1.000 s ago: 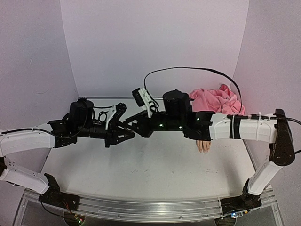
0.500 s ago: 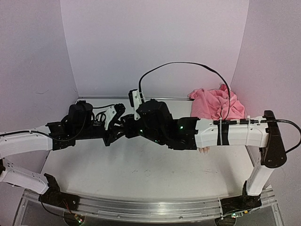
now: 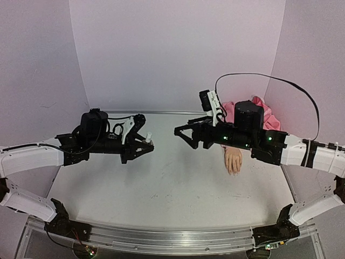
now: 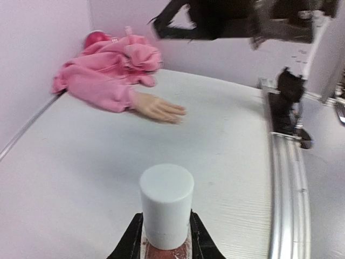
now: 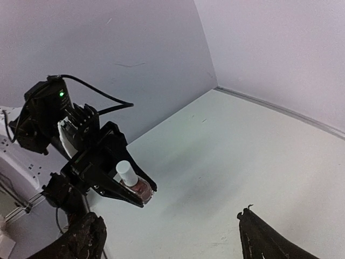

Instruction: Paint the nails

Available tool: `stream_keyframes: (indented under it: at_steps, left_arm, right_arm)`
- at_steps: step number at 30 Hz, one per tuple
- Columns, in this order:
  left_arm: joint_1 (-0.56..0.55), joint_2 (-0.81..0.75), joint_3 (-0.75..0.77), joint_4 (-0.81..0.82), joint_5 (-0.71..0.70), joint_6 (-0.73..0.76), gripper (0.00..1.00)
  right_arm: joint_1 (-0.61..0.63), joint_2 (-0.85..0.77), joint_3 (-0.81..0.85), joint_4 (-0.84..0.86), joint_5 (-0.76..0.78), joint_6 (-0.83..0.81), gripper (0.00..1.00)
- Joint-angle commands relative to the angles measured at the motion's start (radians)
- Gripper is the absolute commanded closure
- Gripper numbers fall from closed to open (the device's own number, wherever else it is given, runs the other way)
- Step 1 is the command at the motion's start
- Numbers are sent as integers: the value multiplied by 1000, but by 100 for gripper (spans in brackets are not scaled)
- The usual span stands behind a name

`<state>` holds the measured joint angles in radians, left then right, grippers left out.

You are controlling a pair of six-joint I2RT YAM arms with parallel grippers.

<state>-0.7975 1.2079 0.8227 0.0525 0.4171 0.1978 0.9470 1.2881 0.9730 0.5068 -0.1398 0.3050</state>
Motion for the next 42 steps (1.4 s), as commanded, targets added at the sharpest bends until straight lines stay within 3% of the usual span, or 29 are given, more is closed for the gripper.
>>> stream_keyframes:
  at_steps: [1,5,10,16,29,35,39,42]
  left_arm:
    - [-2,28,91,40,477,-50,100]
    - [-4,91,128,38,672,-114,100]
    - [-25,107,131,39,719,-121,100]
    - [-38,104,126,40,718,-112,100]
    - [-45,106,122,40,706,-104,100]
    - [-45,107,123,40,706,-103,100]
    - [-43,88,117,40,648,-93,100]
    - [-38,55,104,40,559,-75,100]
  right_arm:
    - [-19,7,-37,182,-441,-60,30]
    - [-20,58,-22,271,-630,-62,34]
    - [-19,141,34,324,-718,-42,38]
    - [-18,234,112,357,-772,-13,51]
    - [-2,328,171,422,-865,51,62]
    - [6,336,176,433,-863,57,79]
    - [12,335,163,431,-858,56,100]
    - [15,330,131,412,-822,36,100]
